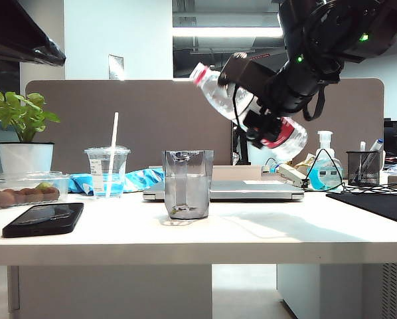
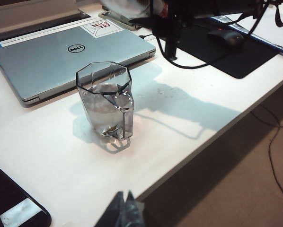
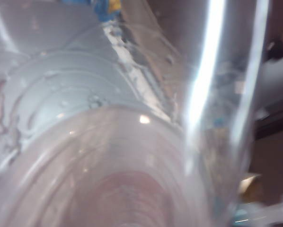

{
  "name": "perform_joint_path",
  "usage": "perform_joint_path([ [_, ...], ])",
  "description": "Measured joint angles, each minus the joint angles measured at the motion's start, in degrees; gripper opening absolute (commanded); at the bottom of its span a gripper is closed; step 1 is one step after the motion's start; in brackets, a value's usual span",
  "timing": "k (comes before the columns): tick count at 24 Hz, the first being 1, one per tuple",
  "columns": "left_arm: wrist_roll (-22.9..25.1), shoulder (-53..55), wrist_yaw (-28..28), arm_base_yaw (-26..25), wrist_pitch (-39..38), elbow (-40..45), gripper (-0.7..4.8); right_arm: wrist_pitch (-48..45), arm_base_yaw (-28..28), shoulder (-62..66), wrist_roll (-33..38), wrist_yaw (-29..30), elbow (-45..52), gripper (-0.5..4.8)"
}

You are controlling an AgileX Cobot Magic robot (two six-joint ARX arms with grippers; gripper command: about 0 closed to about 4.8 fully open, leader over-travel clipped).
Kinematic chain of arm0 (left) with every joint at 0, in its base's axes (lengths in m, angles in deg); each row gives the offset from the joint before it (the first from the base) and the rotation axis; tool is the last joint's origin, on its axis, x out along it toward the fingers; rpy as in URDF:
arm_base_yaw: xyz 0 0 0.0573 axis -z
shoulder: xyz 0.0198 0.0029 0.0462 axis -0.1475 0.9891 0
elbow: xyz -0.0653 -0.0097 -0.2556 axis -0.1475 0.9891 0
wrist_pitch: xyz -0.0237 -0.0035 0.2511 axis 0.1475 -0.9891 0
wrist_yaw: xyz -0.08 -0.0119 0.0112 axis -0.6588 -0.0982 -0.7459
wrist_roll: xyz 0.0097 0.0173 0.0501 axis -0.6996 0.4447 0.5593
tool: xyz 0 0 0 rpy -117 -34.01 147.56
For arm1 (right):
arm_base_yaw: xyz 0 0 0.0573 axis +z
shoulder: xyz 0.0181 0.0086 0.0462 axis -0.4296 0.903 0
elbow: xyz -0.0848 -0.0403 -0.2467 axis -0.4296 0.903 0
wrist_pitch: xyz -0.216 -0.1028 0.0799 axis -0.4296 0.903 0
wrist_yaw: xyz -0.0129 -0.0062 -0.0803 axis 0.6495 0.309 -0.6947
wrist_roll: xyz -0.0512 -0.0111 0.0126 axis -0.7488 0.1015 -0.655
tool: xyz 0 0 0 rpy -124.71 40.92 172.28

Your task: Pick up the mineral water bottle on the table and pour water into the mug until it's half full.

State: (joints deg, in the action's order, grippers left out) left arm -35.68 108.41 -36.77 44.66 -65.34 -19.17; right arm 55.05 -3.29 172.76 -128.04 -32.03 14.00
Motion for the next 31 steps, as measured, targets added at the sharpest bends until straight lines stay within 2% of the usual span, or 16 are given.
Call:
perform_joint_path([
  [1, 0.0, 0.0, 0.0, 0.0, 0.0, 0.0, -0.05, 0.0, 0.0, 0.0, 3.9, 0.8, 0.0, 2.38],
  [2, 0.0, 0.0, 0.0, 0.0, 0.0, 0.0, -0.04, 0.0, -0.3, 0.0, 12.3, 2.6, 0.0, 2.38],
  [4, 0.0, 0.0, 0.0, 0.0, 0.0, 0.0, -0.04, -1.2, -0.5, 0.0, 19.4, 4.6, 0.9, 2.38],
  [9, 0.0, 0.0, 0.0, 0.0, 0.0, 0.0, -0.05, -12.1, -0.5, -0.1, 29.3, 7.2, 9.5, 2.38],
  [11, 0.0, 0.0, 0.0, 0.0, 0.0, 0.0, -0.04, -22.1, -0.8, 0.4, 36.0, 9.7, 15.6, 2.38],
  [14, 0.0, 0.0, 0.0, 0.0, 0.0, 0.0, -0.05, -37.7, -1.1, 3.9, 44.0, 10.1, 20.0, 2.38],
  [17, 0.0, 0.0, 0.0, 0.0, 0.0, 0.0, -0.05, -41.6, -1.2, 7.0, 47.0, 10.1, 20.5, 2.39],
  [24, 0.0, 0.0, 0.0, 0.0, 0.0, 0.0, -0.04, -44.5, -1.2, 11.0, 47.8, 10.3, 20.5, 2.44],
  [31, 0.0, 0.0, 0.0, 0.0, 0.0, 0.0, -0.04, -45.4, -1.2, 11.9, 47.8, 10.3, 20.5, 3.48],
])
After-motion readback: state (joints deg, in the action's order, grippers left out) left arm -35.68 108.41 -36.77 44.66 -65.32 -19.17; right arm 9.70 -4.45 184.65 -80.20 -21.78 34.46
